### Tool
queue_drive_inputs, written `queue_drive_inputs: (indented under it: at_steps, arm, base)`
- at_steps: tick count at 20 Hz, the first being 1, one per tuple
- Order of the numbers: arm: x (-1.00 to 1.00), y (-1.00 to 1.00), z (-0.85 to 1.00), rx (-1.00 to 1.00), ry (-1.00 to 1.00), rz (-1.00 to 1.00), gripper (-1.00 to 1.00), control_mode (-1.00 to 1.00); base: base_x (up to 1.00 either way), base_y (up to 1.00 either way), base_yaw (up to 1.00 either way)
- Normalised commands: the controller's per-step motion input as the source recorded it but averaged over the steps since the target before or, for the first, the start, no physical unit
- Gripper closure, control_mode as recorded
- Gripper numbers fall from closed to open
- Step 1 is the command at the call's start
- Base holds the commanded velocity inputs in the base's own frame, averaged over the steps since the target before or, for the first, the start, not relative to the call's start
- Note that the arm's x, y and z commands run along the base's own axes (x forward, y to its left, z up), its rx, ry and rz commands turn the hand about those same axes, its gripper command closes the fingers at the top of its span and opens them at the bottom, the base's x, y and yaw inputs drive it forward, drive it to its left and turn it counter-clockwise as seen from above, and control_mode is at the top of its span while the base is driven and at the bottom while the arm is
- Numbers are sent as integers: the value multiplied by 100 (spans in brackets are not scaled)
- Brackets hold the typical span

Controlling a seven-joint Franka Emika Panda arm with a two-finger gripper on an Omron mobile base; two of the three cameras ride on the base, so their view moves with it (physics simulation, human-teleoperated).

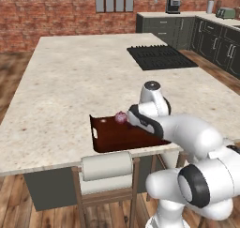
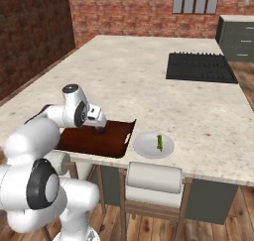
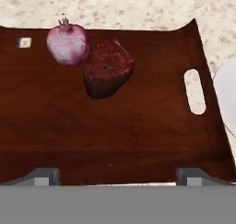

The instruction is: Create a steak meal by picking up the steak and asparagus from the tray and placing them on the plate. Leave the pomegranate on the tray.

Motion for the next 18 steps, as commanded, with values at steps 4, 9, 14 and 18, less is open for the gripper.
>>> queue_drive_inputs:
  at_steps: [4,9,14,18]
  arm:
    - [35,12,-15,1,4,0,-100,-100]
    - [24,0,-27,1,3,0,-100,-100]
    - [24,0,-34,0,1,0,-100,-100]
    - [27,1,-28,0,1,0,-100,-100]
  base:
    - [0,0,0]
    - [0,0,0]
    - [0,0,0]
    - [0,0,0]
